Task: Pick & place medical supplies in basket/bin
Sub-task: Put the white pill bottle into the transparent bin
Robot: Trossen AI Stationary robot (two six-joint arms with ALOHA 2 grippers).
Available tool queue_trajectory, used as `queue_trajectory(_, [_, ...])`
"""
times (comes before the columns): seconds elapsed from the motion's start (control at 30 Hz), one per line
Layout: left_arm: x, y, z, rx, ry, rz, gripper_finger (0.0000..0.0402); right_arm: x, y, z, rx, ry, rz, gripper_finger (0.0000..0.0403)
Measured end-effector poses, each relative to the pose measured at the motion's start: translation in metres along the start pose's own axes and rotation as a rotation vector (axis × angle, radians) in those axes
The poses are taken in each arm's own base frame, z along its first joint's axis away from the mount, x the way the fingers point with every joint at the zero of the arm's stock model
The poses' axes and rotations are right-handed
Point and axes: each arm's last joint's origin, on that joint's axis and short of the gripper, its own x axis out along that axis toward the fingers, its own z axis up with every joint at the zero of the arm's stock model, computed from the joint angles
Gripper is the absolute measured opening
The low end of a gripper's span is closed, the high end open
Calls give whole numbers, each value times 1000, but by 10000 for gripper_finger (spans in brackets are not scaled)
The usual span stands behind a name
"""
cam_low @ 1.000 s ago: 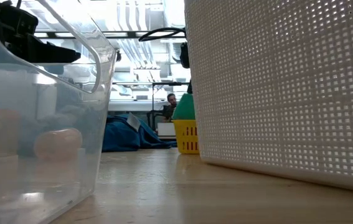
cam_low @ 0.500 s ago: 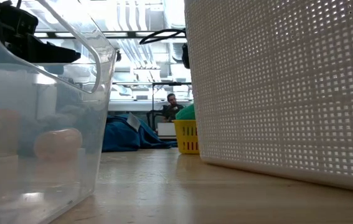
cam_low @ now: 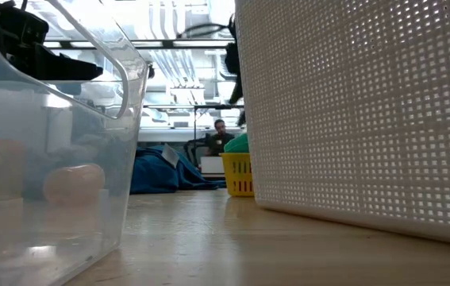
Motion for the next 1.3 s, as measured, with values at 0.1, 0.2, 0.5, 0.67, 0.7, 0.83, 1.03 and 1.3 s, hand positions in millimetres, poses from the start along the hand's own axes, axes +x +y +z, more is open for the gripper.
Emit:
queue_trajectory(0.1, [0, 0, 0, 0, 0, 0, 118, -6, 2, 13, -61, -112, 15, 331])
queue_trajectory(0.2, [0, 0, 0, 0, 0, 0, 118, -13, 4, 25, -114, -243, 31, 331])
queue_trajectory(0.5, [0, 0, 0, 0, 0, 0, 118, -37, 15, 42, -278, -473, 73, 327])
queue_trajectory(0.67, [0, 0, 0, 0, 0, 0, 118, -51, 17, 43, -322, -517, 103, 327])
queue_trajectory(0.7, [0, 0, 0, 0, 0, 1, 118, -54, 17, 42, -329, -528, 103, 326])
queue_trajectory(0.83, [0, 0, 0, 0, 0, 1, 118, -64, 17, 37, -354, -583, 102, 326])
queue_trajectory(1.03, [0, 0, 0, 0, 0, 0, 118, -91, 18, 22, -393, -684, 142, 326])
queue_trajectory(1.3, [0, 0, 0, 0, 0, 0, 118, -126, 12, -17, -428, -901, 159, 325])
